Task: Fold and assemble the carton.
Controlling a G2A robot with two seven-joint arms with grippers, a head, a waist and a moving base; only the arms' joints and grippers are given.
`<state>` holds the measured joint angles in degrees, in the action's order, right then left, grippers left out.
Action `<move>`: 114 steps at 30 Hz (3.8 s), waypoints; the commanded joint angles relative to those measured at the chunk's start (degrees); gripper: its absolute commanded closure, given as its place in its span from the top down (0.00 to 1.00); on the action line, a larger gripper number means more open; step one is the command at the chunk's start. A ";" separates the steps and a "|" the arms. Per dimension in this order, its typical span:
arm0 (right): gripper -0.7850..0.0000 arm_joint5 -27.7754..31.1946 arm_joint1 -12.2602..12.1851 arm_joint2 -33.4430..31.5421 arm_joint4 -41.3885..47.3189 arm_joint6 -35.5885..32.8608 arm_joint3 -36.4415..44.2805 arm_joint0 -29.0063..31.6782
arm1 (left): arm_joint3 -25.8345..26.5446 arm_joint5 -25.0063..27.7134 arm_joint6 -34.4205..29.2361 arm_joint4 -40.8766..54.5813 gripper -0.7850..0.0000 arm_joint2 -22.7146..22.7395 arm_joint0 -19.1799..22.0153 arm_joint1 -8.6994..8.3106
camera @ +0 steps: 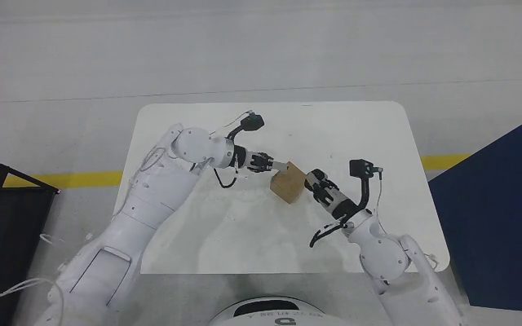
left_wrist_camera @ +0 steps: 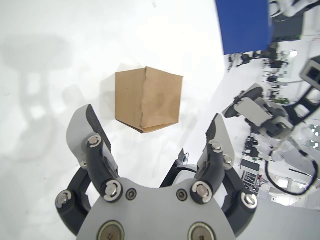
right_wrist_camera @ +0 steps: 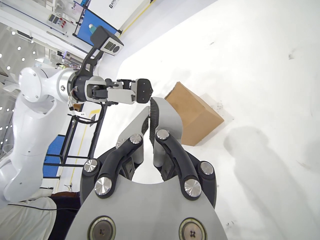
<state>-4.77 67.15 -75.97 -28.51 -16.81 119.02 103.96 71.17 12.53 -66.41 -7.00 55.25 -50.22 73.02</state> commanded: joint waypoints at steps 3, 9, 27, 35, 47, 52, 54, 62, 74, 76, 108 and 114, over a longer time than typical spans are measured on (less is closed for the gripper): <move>0.00 -1.71 0.49 3.08 -1.74 1.09 -3.50 -3.95 | 1.48 10.50 0.50 10.30 1.00 7.51 -7.21 -1.78; 0.00 -4.76 1.17 6.88 -3.62 0.90 -7.26 -8.35 | 1.87 17.46 0.13 17.23 1.00 12.93 -13.86 -3.39; 0.00 -12.90 1.86 10.56 -12.36 -0.40 -9.89 -11.15 | 1.52 19.83 2.33 18.67 1.00 12.85 -15.94 -4.47; 0.00 -13.26 1.99 10.89 -13.60 -1.31 -9.55 -10.90 | 1.24 19.82 3.46 18.03 1.00 11.50 -15.52 -4.60; 0.00 -7.44 1.05 3.09 -6.34 -1.70 -0.96 -2.11 | -3.96 15.95 2.36 17.16 1.00 2.11 -6.65 -2.45; 0.00 -4.60 0.01 -1.58 -5.11 -9.42 1.58 3.36 | -8.83 13.73 1.65 16.65 1.00 -4.12 -0.32 -0.23; 0.00 -2.66 -0.40 -2.09 -5.84 -13.05 2.17 5.15 | -10.83 13.73 0.04 18.56 1.00 -6.32 1.49 0.73; 0.00 1.24 -1.04 -0.81 -8.58 -19.21 0.86 5.87 | -20.30 18.30 -7.04 30.81 1.00 -11.80 5.78 4.30; 0.00 -6.70 0.23 3.65 -8.01 -10.33 -7.43 -2.61 | -19.49 23.09 -2.26 32.26 1.00 -6.37 2.32 -0.15; 0.00 -7.71 0.45 4.28 -7.75 -9.30 -8.08 -3.54 | -17.86 23.36 -1.99 31.88 1.00 -4.62 0.75 -1.46; 0.24 -9.75 0.35 -7.25 -0.28 4.61 5.67 6.62 | -5.06 20.95 -4.40 32.83 1.00 4.31 -7.49 -8.30; 0.68 -9.77 0.34 -7.22 -0.33 4.41 5.65 6.60 | -5.06 20.96 -4.39 32.83 1.00 4.31 -7.48 -8.30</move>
<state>-14.55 67.49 -83.19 -28.84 -12.40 124.66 110.57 66.11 33.49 -70.80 25.83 59.57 -57.70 64.72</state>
